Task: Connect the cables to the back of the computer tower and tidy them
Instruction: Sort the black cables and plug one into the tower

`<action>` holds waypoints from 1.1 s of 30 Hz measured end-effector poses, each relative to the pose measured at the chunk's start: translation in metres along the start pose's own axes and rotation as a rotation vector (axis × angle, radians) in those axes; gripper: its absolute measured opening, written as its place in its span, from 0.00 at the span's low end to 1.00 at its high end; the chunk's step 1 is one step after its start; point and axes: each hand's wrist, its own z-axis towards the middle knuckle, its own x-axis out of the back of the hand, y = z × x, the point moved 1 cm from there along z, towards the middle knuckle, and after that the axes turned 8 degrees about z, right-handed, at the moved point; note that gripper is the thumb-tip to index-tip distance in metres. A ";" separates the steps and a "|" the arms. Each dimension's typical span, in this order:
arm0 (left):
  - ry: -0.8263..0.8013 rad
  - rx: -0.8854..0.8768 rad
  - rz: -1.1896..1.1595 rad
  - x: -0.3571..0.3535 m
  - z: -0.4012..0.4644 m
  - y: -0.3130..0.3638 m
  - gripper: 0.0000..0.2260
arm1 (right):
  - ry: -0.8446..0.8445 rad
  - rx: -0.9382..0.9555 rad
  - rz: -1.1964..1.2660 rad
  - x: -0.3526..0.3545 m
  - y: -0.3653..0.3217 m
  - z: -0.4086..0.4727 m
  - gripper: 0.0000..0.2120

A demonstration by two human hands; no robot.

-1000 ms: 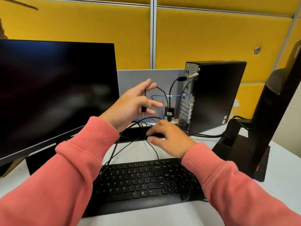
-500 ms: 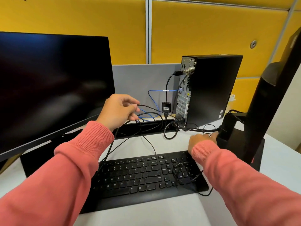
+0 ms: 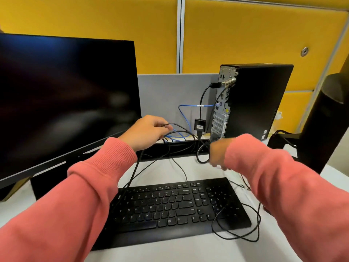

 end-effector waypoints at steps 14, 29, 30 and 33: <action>0.156 -0.313 0.145 -0.002 0.003 0.029 0.12 | 0.472 0.515 0.876 0.030 -0.038 -0.008 0.18; 0.104 -0.045 -0.798 -0.030 -0.001 0.058 0.11 | 0.568 0.643 1.047 -0.009 -0.016 -0.012 0.12; 0.123 -0.074 -0.805 -0.029 0.002 0.060 0.11 | 0.514 0.624 1.044 -0.013 -0.013 -0.009 0.13; 0.220 -0.145 -0.755 -0.019 0.012 0.052 0.10 | 0.424 0.483 0.924 -0.029 -0.004 0.005 0.19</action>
